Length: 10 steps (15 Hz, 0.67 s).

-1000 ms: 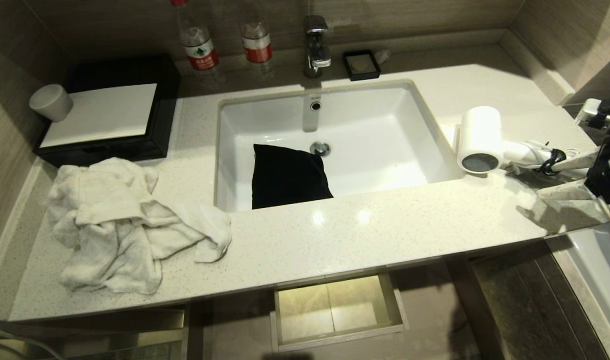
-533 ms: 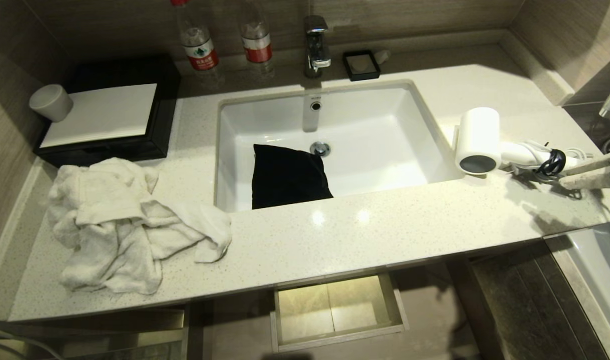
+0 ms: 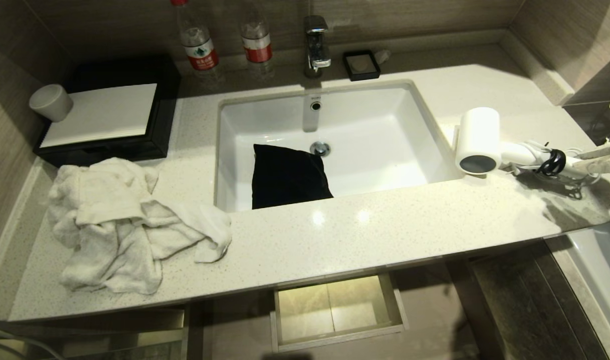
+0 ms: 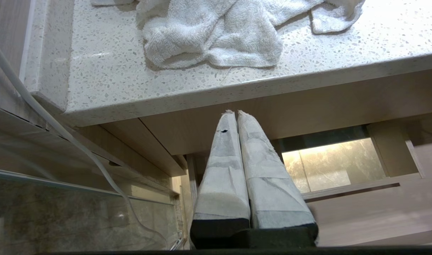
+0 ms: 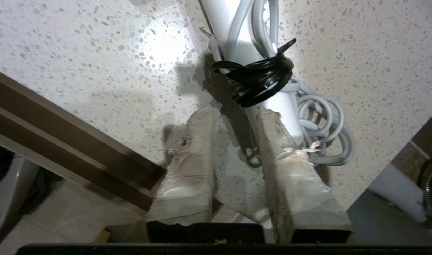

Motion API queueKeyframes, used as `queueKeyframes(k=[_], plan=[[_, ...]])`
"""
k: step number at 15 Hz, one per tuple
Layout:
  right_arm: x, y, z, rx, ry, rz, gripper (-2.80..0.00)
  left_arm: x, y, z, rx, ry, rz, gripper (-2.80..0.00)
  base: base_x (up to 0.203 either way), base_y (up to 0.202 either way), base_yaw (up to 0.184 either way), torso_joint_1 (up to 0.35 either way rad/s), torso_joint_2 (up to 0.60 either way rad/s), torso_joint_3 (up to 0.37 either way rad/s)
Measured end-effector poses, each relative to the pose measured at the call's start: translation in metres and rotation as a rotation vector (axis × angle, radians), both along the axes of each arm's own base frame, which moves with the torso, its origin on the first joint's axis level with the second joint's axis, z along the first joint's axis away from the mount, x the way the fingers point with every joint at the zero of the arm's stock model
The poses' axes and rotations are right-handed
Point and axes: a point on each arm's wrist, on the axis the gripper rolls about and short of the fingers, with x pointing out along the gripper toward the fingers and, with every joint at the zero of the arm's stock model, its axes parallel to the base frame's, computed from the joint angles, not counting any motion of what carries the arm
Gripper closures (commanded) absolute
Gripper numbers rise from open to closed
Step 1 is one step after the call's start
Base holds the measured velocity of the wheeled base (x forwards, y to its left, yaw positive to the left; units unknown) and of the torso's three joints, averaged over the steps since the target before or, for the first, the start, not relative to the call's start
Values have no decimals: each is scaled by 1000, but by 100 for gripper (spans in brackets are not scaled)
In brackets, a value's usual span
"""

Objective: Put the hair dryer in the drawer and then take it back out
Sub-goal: Pick up the hairdryer

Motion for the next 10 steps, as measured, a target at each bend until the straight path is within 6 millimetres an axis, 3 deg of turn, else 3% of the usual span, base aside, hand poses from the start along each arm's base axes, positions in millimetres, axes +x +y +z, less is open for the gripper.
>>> queueKeyframes(k=[10], plan=[[23,-17,-14,-105,-11,86,-280,0,0,0,0,0,0,0,0,0,0,0,0,0]])
